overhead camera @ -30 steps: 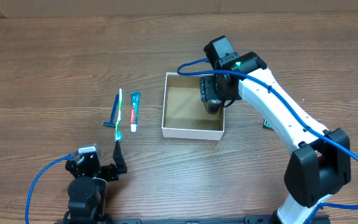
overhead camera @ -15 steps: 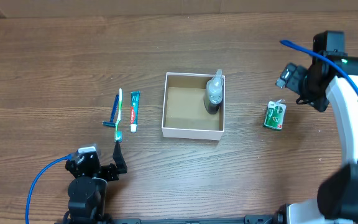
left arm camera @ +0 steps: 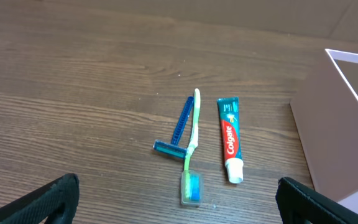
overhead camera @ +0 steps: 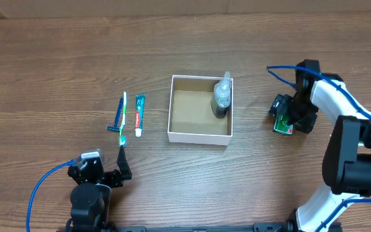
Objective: Pack container
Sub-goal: 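Grasp the green Dettol soap bar with the right gripper, then place the soap bar into the box with the right gripper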
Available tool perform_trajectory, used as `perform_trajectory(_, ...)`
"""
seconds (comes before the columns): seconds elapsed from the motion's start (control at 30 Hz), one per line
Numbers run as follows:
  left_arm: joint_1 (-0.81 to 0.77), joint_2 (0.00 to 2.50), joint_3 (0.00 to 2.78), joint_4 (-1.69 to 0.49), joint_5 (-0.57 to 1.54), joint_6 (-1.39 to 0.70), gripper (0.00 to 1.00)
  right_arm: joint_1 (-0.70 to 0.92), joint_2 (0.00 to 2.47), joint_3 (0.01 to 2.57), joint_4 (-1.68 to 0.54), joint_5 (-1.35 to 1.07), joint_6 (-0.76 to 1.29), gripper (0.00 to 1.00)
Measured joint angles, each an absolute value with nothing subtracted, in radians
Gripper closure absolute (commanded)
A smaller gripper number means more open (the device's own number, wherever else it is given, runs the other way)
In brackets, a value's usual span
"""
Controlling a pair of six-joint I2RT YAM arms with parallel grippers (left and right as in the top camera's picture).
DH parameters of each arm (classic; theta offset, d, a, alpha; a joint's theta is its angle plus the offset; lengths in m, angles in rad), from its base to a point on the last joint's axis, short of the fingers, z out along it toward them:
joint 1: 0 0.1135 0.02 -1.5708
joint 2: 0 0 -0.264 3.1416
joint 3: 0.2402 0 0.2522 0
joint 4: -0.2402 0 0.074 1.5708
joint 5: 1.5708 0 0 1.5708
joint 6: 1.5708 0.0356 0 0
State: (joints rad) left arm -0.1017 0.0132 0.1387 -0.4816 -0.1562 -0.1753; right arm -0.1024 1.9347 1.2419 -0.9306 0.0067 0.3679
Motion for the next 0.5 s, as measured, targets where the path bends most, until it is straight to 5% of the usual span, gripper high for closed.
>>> perform_trajectory(0.1, -0.102, 0.013, 0.139, -0.481, -0.156, -0.176, 0.00, -0.102, 1.939, 1.234, -0.916, 0.005, 0.367, 0.52)
perform_trajectory(0.33, -0.102, 0.013, 0.139, -0.482, -0.156, -0.176, 0.00, -0.083, 1.851, 1.237, -1.088, -0.005, 0.369, 0.60)
perform_trajectory(0.5, -0.102, 0.013, 0.139, -0.481, -0.156, -0.176, 0.00, 0.152, 1.468, 1.283, -1.139, -0.018, 0.365, 0.60)
